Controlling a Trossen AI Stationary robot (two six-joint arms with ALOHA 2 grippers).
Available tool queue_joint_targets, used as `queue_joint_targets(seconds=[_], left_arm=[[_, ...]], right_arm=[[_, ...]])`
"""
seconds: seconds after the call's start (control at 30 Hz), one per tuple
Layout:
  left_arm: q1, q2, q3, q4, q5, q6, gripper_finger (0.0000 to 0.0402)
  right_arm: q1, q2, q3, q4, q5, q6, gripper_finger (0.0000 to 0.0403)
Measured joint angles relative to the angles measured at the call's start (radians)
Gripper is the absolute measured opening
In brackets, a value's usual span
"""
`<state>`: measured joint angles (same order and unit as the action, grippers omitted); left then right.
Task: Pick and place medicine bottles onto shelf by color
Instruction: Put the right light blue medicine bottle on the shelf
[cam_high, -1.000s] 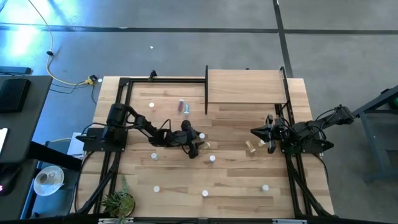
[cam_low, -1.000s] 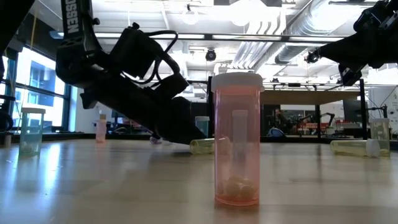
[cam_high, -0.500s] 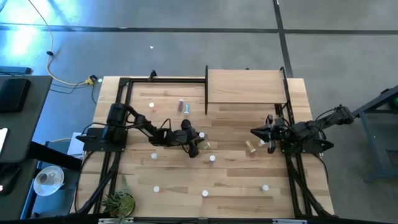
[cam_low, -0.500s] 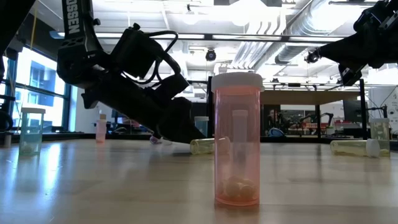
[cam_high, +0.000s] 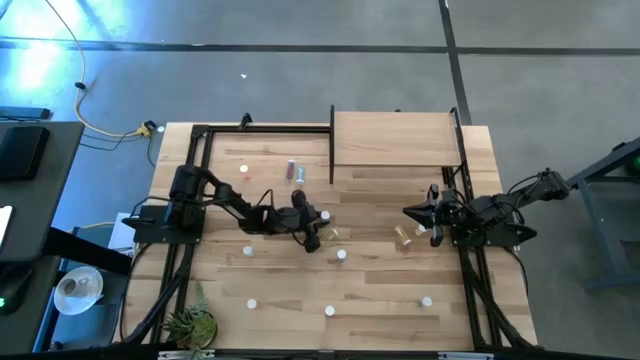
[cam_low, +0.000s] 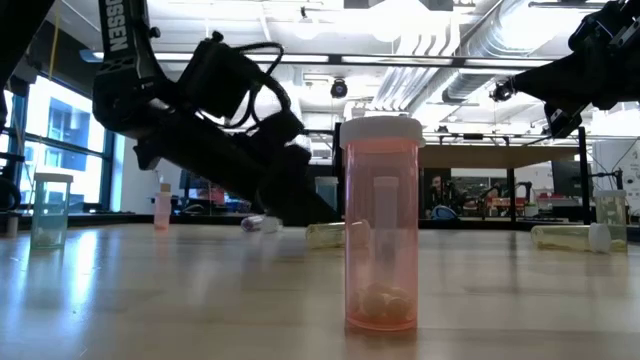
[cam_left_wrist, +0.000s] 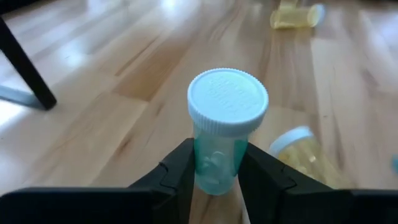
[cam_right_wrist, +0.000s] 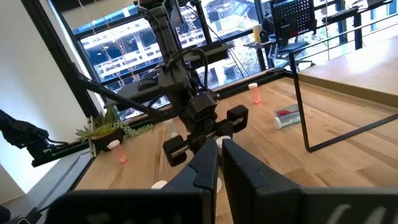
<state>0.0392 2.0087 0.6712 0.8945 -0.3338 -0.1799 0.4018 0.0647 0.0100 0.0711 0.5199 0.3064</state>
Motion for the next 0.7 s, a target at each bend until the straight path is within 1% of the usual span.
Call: queue_joint_targets(seconds=[0.17, 0.43, 0.53, 0.7], left_arm=[[0.010, -0.071, 0.000, 0.000, 0.055, 0.005, 0.0098], [0.044, -0.224, 0.004, -0.060, 0.126, 0.094, 0.0099], [0.073, -0.282, 0.016, -0.135, 0.152, 0.105, 0.0099], [0.134, -0.347, 0.086, -0.308, 0.211, 0.148, 0.0099]], right_arm=[[0.000, 0.000, 0.000, 0.000, 0.000, 0.000, 0.0013], [0.000, 0.000, 0.000, 0.000, 0.000, 0.000, 0.0013], [0.000, 0.000, 0.000, 0.000, 0.000, 0.000, 0.0013], [0.000, 0.000, 0.000, 0.000, 0.000, 0.000, 0.0013]])
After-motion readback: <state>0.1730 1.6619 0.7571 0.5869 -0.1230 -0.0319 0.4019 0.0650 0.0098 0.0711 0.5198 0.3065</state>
